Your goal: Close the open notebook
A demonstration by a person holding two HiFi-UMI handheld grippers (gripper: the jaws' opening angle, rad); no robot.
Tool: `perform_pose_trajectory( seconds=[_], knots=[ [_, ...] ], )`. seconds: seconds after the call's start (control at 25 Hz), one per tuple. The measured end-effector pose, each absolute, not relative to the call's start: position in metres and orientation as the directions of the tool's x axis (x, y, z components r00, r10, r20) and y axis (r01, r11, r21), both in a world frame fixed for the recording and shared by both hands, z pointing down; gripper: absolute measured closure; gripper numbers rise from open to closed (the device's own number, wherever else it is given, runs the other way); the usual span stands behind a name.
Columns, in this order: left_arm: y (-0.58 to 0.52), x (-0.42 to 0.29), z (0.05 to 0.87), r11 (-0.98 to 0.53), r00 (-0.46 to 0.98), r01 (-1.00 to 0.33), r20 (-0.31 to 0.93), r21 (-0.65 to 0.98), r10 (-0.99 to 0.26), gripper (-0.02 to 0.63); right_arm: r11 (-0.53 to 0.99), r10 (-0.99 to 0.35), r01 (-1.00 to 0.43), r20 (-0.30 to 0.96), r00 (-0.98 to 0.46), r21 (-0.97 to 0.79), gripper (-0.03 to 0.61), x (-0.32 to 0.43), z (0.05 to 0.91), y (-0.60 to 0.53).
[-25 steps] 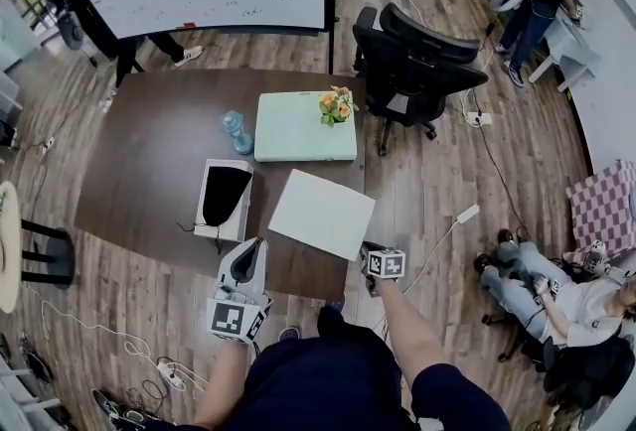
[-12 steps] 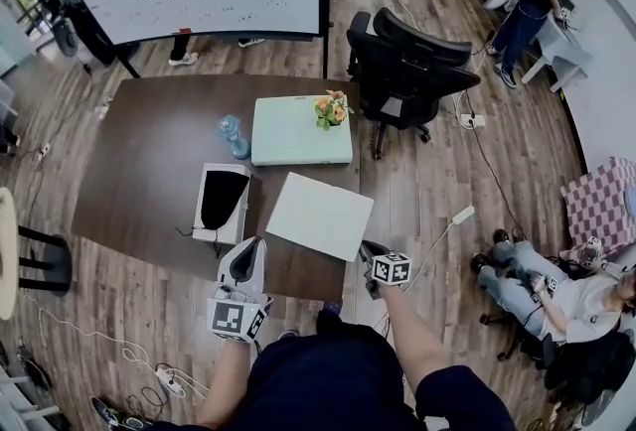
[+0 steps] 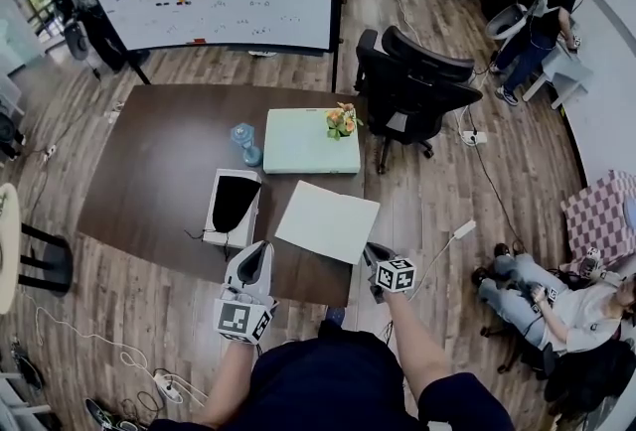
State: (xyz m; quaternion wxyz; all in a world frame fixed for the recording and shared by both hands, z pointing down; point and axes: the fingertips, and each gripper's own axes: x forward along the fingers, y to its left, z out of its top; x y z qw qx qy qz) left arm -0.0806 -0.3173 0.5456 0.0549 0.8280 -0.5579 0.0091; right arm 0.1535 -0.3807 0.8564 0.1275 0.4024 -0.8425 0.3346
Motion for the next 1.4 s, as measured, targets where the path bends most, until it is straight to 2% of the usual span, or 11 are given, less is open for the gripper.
perform_pose_trajectory(
  seconds=[0.44, 0.84, 1.4],
  knots=[
    [-0.3, -0.094, 0.531, -0.353, 0.358, -0.933, 0.059, 0.072, -0.932, 0.627, 0.547, -0.615, -0.748, 0.424, -0.664, -0.377, 0.573, 0.118, 0.808, -0.39],
    [-0.287, -0.111, 0.526, -0.322, 0.326, -0.944, 0.05, 0.077, -0.944, 0.627, 0.564, -0.625, -0.736, 0.389, -0.677, -0.374, 0.573, 0.079, 0.786, -0.401],
    [-0.265, -0.148, 0.522, -0.235, 0.239, -0.968, 0.038, 0.088, -0.97, 0.627, 0.656, -0.545, -0.677, 0.41, -0.731, -0.335, 0.572, 0.009, 0.781, -0.407]
  ],
)
